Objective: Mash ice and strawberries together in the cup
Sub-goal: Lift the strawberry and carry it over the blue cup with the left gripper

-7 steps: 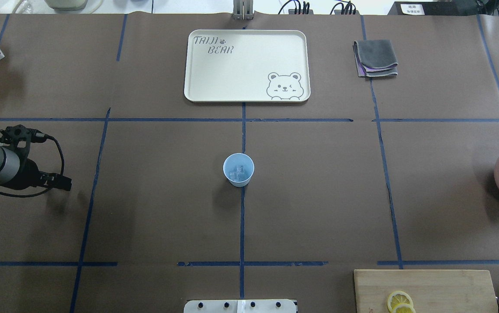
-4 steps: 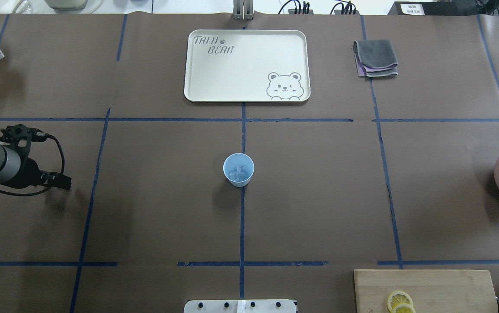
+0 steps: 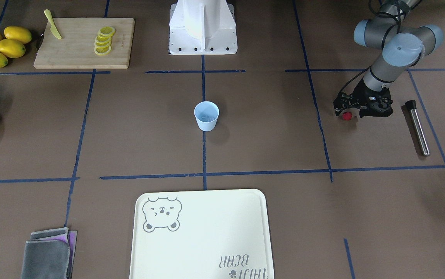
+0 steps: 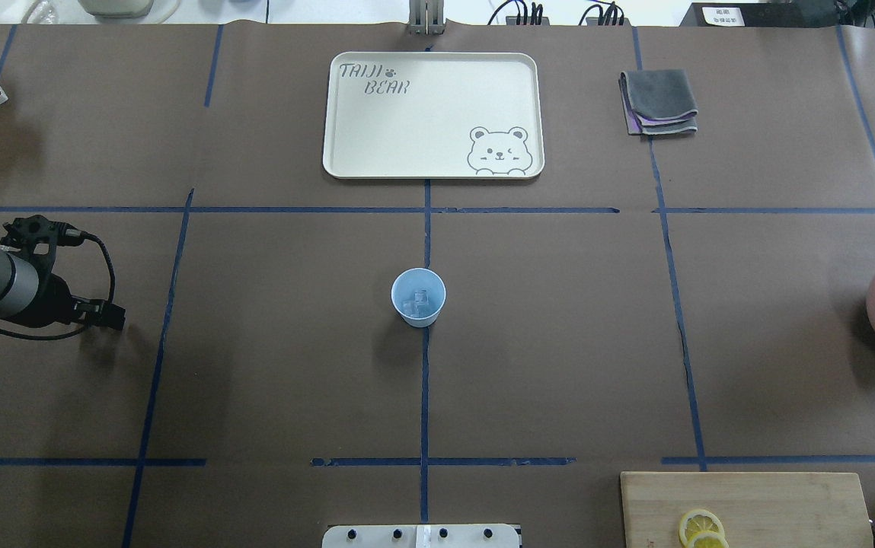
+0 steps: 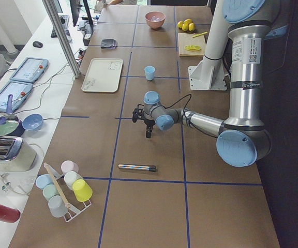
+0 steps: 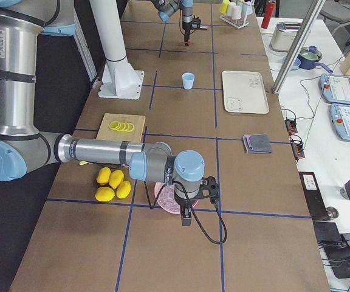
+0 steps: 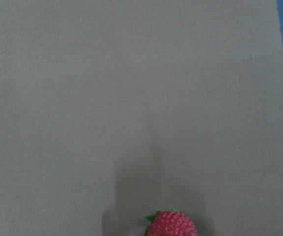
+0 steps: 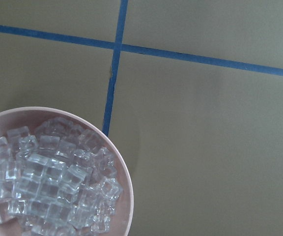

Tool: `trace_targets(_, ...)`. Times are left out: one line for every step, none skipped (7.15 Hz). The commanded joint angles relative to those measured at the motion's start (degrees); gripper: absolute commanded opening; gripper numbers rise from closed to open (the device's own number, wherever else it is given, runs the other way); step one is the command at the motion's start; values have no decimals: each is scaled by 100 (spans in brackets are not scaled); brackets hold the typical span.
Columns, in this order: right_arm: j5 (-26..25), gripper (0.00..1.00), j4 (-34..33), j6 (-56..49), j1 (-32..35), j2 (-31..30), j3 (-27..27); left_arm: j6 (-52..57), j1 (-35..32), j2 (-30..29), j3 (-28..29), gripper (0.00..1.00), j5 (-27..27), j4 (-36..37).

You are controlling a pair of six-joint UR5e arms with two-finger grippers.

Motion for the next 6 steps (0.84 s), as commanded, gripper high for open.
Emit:
trace_targets(0, 100, 0, -3, -2, 2, 28, -7, -12, -45, 19, 48, 0, 0)
trace_targets(0, 100, 0, -3, -2, 2, 28, -7, -64, -36, 19, 17, 0, 0)
trace_targets(0, 100, 0, -3, -2, 2, 28, 2, -161, -36, -7, 3, -9, 0)
trace_targets(0, 100, 0, -3, -2, 2, 28, 11, -223, -36, -86, 0, -26, 104)
trace_targets(0, 100, 0, -3, -2, 2, 36, 20, -241, -123, -296, 0, -52, 540)
trace_targets(0, 100, 0, -3, -2, 2, 36, 28, -241, -289, -637, 0, -61, 1119)
